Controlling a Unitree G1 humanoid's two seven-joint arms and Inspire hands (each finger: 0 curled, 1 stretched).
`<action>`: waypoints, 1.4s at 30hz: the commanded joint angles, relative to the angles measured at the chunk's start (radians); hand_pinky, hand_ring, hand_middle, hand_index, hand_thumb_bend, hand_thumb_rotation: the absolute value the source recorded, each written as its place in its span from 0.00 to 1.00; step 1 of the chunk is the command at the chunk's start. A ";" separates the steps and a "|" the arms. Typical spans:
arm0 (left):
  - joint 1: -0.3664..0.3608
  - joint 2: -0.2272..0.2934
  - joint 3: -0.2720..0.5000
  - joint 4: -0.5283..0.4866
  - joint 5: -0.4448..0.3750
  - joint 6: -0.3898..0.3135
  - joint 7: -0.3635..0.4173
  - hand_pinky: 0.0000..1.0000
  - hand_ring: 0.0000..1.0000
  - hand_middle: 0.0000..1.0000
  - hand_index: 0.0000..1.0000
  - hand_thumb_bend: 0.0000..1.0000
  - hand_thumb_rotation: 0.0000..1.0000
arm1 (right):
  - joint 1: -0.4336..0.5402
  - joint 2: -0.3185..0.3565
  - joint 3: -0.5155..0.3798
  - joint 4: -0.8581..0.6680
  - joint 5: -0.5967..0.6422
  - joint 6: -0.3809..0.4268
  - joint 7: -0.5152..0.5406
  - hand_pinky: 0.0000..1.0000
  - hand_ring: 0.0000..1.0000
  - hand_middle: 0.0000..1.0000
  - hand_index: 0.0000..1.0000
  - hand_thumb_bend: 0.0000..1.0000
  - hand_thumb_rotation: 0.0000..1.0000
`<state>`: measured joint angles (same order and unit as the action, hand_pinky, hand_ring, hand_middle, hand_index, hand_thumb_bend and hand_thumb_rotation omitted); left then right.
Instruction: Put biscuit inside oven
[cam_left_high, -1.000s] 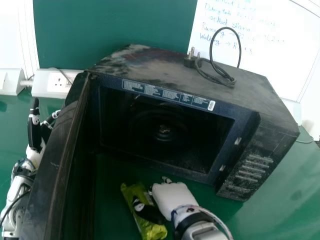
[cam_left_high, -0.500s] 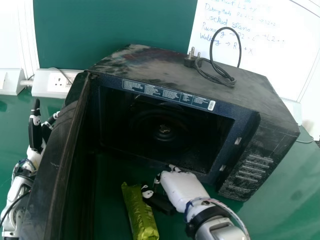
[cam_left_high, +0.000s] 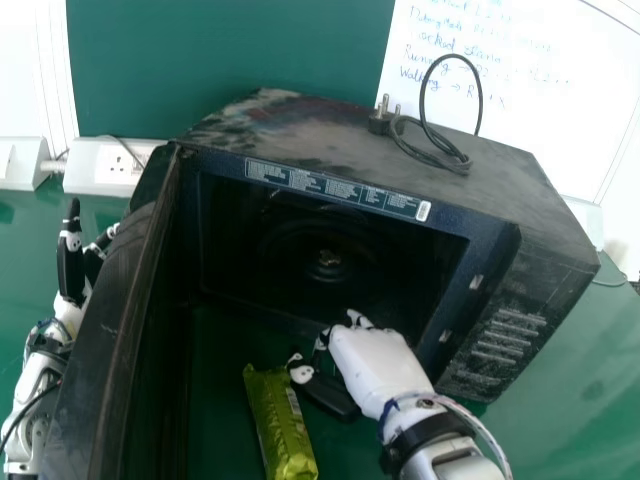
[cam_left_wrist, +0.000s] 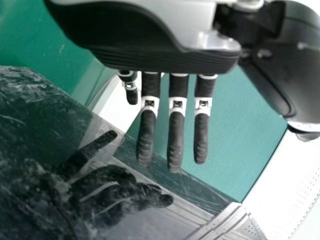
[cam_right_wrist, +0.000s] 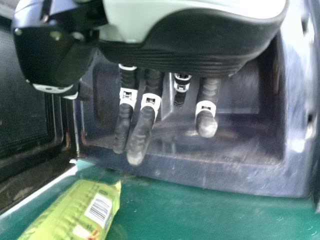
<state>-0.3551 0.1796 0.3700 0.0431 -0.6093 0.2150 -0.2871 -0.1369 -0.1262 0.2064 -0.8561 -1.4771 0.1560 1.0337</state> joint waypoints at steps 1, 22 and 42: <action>-0.005 0.006 0.000 0.007 0.001 -0.006 -0.007 0.24 0.32 0.41 0.49 0.52 0.08 | 0.031 0.005 0.021 -0.029 -0.030 -0.034 0.004 0.14 0.24 0.35 0.66 0.82 0.45; -0.003 -0.011 -0.020 -0.032 0.019 0.005 0.047 0.24 0.31 0.39 0.49 0.52 0.08 | 0.034 0.042 0.036 -0.018 -0.191 -0.179 0.174 0.54 0.69 0.77 0.84 1.00 0.81; -0.011 -0.029 -0.046 -0.060 0.026 0.023 0.086 0.23 0.31 0.39 0.49 0.52 0.08 | 0.033 -0.036 0.144 0.034 -0.282 -0.375 0.235 0.35 0.54 0.64 0.72 1.00 1.00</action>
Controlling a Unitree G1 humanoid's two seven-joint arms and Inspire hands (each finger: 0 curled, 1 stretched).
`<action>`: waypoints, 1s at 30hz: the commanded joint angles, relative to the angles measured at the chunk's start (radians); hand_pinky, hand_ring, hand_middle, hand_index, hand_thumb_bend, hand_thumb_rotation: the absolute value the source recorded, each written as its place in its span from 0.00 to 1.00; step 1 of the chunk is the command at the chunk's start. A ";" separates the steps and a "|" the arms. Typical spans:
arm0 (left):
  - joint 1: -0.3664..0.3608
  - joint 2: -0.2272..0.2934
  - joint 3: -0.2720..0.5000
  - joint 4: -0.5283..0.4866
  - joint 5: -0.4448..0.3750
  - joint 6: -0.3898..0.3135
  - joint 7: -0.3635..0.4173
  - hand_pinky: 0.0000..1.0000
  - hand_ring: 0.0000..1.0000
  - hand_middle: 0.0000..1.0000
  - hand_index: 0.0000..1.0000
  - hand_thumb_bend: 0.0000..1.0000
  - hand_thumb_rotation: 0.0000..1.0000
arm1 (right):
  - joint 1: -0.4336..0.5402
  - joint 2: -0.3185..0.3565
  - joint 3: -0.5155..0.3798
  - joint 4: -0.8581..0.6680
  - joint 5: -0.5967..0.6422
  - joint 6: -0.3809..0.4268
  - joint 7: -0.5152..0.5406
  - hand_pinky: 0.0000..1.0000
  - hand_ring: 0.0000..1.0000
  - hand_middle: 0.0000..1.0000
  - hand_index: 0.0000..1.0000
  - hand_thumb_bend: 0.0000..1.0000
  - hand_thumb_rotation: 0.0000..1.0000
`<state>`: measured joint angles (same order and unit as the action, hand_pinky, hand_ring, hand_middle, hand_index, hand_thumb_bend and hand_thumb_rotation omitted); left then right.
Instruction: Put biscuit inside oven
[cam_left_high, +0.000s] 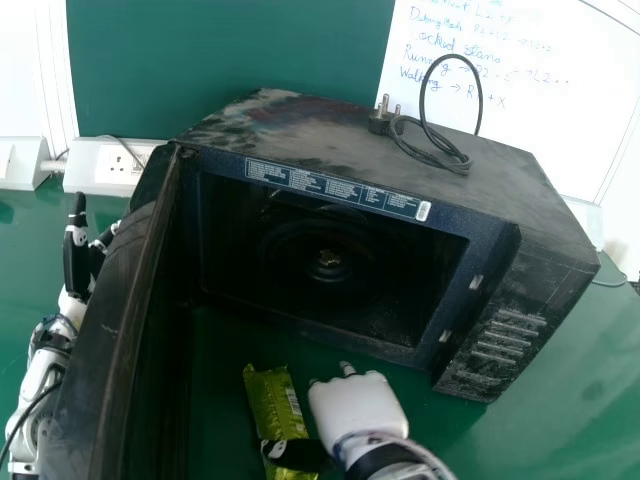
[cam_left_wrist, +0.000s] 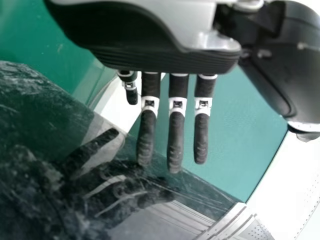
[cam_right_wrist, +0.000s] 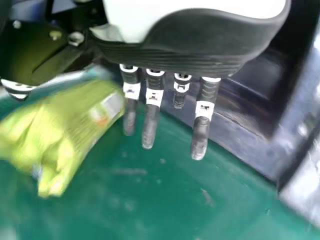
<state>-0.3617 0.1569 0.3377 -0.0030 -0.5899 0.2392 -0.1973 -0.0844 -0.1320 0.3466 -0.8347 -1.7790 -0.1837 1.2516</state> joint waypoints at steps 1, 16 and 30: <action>-0.004 -0.007 -0.016 -0.013 0.008 -0.005 -0.008 0.23 0.30 0.39 0.49 0.52 0.08 | -0.029 -0.045 0.001 0.015 0.038 -0.050 0.027 0.37 0.53 0.64 0.70 1.00 1.00; -0.029 -0.035 -0.031 0.033 0.019 -0.043 -0.025 0.22 0.31 0.39 0.49 0.52 0.08 | -0.123 -0.018 0.025 0.090 0.098 -0.051 0.150 0.53 0.55 0.64 0.67 0.99 1.00; -0.018 -0.049 -0.036 0.003 0.015 -0.042 -0.032 0.23 0.31 0.40 0.49 0.52 0.08 | -0.131 -0.012 0.068 0.219 0.010 0.027 0.032 0.47 0.52 0.63 0.68 1.00 1.00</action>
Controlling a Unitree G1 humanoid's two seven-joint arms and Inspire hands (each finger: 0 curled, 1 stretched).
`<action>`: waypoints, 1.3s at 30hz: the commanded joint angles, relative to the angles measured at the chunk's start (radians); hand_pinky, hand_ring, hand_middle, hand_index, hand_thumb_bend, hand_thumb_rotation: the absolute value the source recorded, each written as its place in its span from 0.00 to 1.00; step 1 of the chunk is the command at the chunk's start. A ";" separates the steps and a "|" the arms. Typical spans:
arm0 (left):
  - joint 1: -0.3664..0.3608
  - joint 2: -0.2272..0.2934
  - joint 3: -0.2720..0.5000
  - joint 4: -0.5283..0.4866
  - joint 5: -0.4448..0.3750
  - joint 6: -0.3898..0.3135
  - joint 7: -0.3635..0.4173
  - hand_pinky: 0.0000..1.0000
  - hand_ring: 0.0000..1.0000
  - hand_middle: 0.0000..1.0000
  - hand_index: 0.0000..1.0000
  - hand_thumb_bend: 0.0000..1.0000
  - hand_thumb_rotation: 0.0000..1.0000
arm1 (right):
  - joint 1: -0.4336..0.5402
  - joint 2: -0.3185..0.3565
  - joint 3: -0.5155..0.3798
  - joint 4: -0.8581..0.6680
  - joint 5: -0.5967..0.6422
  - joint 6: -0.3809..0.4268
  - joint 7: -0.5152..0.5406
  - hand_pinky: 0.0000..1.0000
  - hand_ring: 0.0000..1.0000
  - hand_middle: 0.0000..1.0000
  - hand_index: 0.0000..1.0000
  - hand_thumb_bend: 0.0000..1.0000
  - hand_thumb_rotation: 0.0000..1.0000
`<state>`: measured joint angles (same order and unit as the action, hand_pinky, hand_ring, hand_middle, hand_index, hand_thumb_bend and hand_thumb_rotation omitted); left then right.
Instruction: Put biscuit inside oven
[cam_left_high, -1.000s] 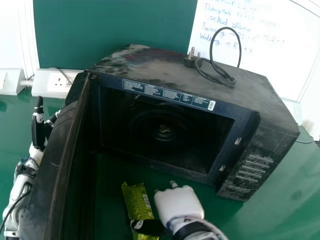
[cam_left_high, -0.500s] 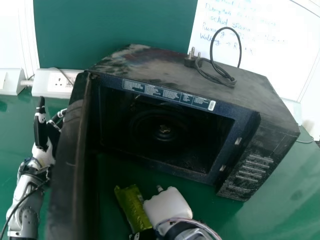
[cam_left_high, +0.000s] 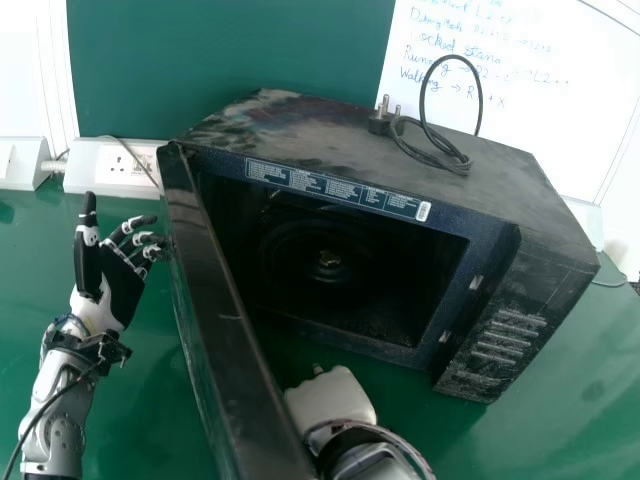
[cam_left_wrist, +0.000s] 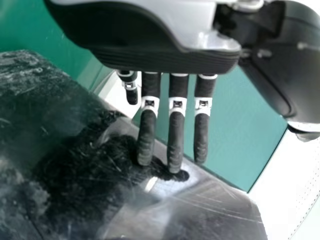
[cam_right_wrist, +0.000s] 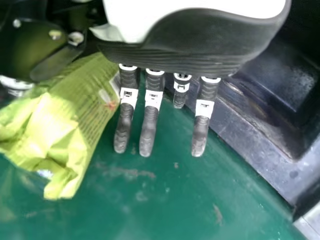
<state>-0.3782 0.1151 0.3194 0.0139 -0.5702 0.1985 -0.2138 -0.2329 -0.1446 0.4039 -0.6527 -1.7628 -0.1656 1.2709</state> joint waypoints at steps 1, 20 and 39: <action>-0.001 -0.006 -0.016 -0.013 -0.007 -0.002 -0.019 0.23 0.31 0.40 0.49 0.52 0.08 | 0.016 0.003 0.011 0.042 -0.008 0.014 0.007 0.48 0.53 0.63 0.66 1.00 1.00; 0.003 0.014 -0.005 -0.039 -0.021 0.042 -0.008 0.23 0.31 0.40 0.49 0.52 0.08 | 0.033 -0.024 0.060 0.104 -0.080 0.057 -0.036 0.52 0.57 0.67 0.70 1.00 1.00; -0.002 0.011 0.080 -0.062 -0.025 0.043 0.140 0.22 0.31 0.39 0.49 0.52 0.08 | 0.024 -0.035 0.061 0.096 -0.065 0.066 -0.024 0.52 0.55 0.65 0.69 1.00 1.00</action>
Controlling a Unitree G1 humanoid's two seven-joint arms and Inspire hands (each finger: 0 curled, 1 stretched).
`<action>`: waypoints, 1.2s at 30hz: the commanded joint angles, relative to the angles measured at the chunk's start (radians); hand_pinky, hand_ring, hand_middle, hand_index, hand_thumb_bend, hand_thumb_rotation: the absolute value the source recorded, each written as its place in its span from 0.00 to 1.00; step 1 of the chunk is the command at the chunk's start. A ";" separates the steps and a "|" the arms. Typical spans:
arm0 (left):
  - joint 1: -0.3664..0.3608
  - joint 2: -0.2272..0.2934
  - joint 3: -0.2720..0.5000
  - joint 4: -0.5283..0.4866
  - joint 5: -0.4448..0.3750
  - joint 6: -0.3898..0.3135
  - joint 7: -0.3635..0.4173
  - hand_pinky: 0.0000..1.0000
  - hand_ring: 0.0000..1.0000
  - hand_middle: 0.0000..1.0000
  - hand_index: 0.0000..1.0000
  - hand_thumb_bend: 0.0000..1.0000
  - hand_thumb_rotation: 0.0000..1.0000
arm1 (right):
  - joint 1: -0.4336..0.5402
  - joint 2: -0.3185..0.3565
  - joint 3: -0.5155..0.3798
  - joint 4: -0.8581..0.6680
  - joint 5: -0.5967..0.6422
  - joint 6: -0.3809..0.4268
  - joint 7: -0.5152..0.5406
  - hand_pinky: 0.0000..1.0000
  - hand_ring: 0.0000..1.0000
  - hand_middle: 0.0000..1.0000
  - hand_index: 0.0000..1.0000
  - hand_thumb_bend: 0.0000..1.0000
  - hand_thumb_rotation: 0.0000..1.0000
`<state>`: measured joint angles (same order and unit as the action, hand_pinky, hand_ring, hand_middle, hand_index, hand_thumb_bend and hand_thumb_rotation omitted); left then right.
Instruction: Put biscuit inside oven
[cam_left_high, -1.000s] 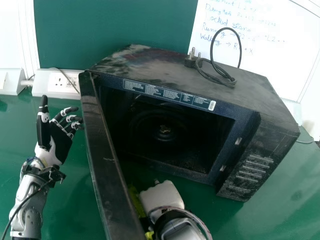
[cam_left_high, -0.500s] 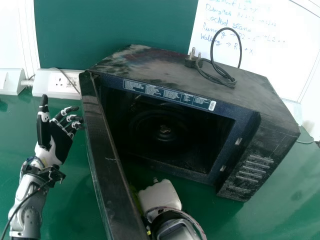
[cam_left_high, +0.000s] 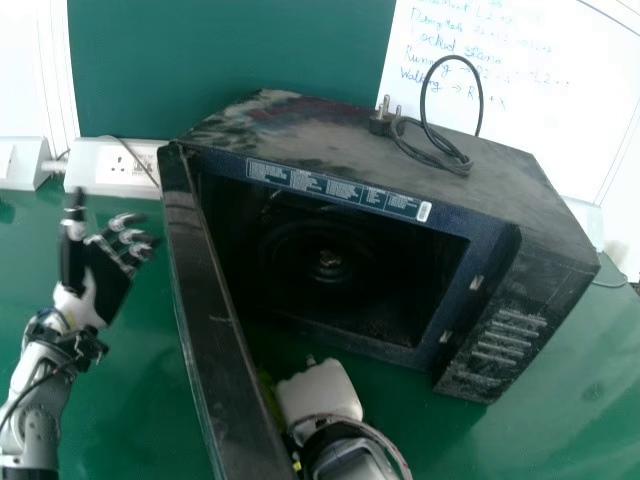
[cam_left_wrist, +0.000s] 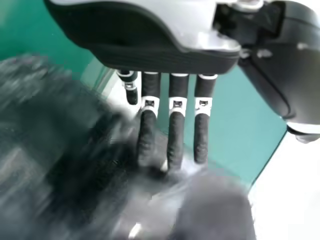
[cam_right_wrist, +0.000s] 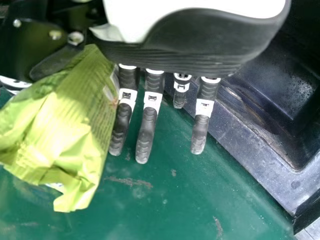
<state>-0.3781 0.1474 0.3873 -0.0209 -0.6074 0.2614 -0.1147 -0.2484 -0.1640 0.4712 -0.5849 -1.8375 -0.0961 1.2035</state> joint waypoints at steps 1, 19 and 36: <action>-0.003 -0.037 0.014 -0.038 0.021 -0.026 0.079 0.22 0.31 0.39 0.49 0.52 0.08 | 0.039 -0.016 -0.008 0.028 0.015 -0.004 0.043 0.52 0.55 0.65 0.69 1.00 1.00; -0.033 -0.157 0.006 -0.069 0.131 -0.133 0.360 0.25 0.31 0.39 0.49 0.52 0.07 | 0.048 0.041 -0.021 0.068 0.034 0.081 0.065 0.53 0.59 0.67 0.72 0.76 0.62; -0.032 -0.149 -0.003 -0.070 0.123 -0.109 0.348 0.25 0.32 0.40 0.49 0.52 0.07 | 0.091 0.030 -0.021 0.071 0.088 0.119 -0.163 0.06 0.13 0.47 0.65 0.57 0.00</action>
<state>-0.4071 -0.0038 0.3882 -0.0829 -0.4830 0.1452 0.2384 -0.1846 -0.1297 0.4390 -0.5382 -1.7816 0.0376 1.0284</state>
